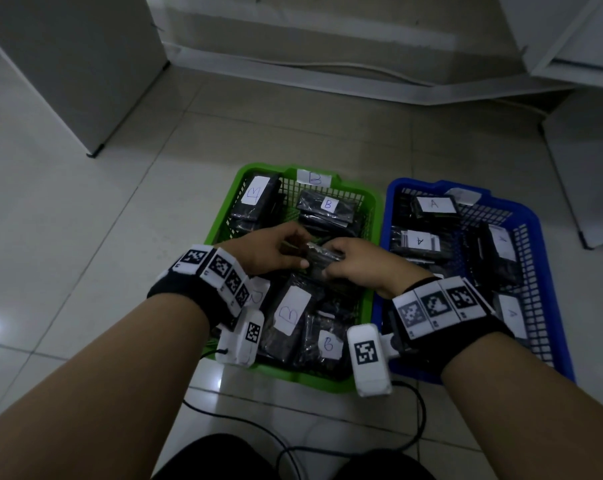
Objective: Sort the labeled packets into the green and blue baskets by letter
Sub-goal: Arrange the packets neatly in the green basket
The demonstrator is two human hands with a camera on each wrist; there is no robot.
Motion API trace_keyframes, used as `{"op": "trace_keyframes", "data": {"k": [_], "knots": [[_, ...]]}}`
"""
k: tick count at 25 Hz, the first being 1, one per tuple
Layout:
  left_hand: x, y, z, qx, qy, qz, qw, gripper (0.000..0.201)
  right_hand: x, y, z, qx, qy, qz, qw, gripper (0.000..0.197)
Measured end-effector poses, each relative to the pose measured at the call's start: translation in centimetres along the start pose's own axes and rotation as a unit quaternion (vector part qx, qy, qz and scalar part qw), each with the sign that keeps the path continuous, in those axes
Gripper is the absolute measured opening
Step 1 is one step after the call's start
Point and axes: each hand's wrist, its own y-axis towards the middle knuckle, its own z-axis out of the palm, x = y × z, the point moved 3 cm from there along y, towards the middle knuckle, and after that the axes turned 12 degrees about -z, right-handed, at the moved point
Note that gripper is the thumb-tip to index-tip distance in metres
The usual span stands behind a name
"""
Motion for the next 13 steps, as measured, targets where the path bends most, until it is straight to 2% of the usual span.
{"op": "trace_keyframes", "data": {"k": [3,5,9,10,12,13], "knots": [[-0.1,0.1,0.1,-0.008,0.13,-0.003,0.991,0.031,0.0,-0.8,-0.7,-0.009,0.017,0.003,1.0,0.038],[0.0,0.4,0.0,-0.005,0.177,-0.006,0.984,0.03,0.3,-1.5,-1.7,-0.03,0.005,-0.005,1.0,0.036],[-0.3,1.0,0.1,0.003,0.211,0.032,0.977,0.029,1.2,-1.7,-4.1,-0.177,0.019,-0.066,0.982,0.041],[-0.6,1.2,0.1,-0.005,0.216,0.049,0.975,0.029,1.2,-1.3,-4.2,-0.193,0.027,-0.086,0.977,0.043],[-0.9,1.3,0.3,-0.003,0.218,0.053,0.975,0.032,0.6,-0.3,-3.6,-0.184,0.022,-0.114,0.976,0.046],[-0.9,1.3,0.6,0.021,0.24,0.042,0.97,0.036,0.1,0.2,-3.1,-0.171,0.0,-0.115,0.979,0.046]]}}
